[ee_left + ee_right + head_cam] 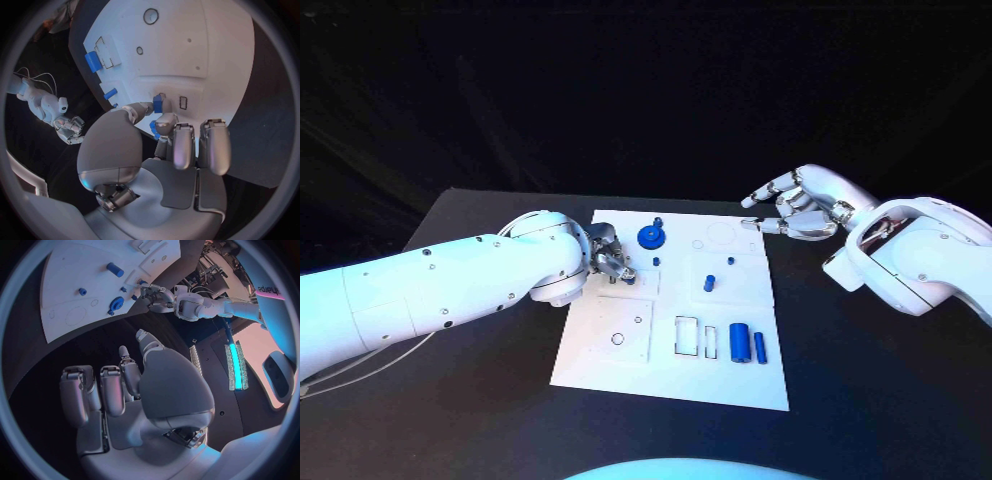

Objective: Assemble the parts on the task board

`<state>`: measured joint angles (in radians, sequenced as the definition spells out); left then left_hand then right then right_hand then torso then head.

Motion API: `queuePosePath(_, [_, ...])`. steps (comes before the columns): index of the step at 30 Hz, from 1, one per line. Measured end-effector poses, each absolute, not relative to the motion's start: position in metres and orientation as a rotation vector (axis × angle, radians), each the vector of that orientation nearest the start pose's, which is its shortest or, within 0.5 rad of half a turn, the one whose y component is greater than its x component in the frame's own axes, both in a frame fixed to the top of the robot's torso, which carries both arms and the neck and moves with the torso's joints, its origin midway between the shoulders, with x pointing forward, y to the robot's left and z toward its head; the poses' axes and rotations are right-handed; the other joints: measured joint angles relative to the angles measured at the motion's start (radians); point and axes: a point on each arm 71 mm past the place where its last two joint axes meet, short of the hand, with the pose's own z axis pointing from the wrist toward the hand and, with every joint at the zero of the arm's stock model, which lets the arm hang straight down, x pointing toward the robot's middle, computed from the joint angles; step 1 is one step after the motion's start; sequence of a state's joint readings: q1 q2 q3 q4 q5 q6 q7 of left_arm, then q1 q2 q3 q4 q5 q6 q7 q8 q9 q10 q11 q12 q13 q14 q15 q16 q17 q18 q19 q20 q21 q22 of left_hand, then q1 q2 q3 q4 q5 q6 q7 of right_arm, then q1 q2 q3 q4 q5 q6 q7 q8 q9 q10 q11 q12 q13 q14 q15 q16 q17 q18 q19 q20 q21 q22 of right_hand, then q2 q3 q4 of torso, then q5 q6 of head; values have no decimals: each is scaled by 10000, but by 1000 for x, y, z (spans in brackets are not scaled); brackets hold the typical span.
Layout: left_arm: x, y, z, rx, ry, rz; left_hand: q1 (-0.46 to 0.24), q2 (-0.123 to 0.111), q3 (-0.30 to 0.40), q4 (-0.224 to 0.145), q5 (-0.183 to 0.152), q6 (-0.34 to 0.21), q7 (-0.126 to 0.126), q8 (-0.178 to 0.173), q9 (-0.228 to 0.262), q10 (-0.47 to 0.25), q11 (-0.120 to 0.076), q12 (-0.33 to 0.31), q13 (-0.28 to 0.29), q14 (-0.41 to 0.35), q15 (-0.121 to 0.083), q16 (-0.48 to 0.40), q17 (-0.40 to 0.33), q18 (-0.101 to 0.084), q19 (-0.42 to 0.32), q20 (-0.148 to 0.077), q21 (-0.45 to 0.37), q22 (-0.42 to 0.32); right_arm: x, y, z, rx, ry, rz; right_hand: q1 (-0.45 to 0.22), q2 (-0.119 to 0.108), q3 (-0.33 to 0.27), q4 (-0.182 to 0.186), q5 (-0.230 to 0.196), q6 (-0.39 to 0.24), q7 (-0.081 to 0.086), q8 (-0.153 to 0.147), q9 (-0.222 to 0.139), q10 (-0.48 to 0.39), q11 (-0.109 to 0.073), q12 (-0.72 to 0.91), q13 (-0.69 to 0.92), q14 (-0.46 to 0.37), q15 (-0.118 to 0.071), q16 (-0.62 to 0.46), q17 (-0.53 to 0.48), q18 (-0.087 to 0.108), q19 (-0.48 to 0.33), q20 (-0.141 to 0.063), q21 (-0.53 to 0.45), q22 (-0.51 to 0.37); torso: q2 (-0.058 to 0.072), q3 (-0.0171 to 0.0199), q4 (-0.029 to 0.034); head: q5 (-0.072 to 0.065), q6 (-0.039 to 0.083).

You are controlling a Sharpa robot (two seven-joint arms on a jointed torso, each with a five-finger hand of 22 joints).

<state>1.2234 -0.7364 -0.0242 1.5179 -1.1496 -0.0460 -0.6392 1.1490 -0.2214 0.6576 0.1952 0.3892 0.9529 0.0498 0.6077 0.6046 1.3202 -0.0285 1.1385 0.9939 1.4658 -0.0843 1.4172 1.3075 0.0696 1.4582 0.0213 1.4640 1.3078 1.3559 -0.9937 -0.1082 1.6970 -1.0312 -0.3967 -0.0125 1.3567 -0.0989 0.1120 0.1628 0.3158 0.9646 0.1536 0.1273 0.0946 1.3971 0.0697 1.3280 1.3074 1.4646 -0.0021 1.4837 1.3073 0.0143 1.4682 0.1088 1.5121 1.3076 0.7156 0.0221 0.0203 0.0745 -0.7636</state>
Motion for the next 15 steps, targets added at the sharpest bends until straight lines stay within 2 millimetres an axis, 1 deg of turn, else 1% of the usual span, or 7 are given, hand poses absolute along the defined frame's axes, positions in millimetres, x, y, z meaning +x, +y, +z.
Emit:
queuePosePath(10, [491, 176, -204, -2183, 21633, -3366, -26, -26, 40, -40, -1, 16, 15, 0, 0, -2, 2, 0, -9, 0, 0, 0, 0, 0, -1, 0, 37, -1, 467, -225, -123, 1568, 16009, 8962, 0, 0, 0, 0, 0, 0, 0, 0, 0, 0, 0, 0, 0, 0, 0, 0, 0, 0, 0, 0, 0, -1, 0, -12, 6, 19, -13])
queuePosePath(15, [493, 174, -204, -2114, 21659, -3324, -37, -37, 53, -54, -2, 16, 17, 0, 29, -4, 4, 0, -9, 0, 0, 0, -1, -1, -1, 0, 37, -1, 467, -225, -123, 1560, 16009, 8960, 0, 0, 0, 0, 0, 0, 0, 0, 0, 0, 0, 0, 0, 0, 0, 0, 8, 0, 0, 0, 0, -2, 0, -12, 6, -20, -25])
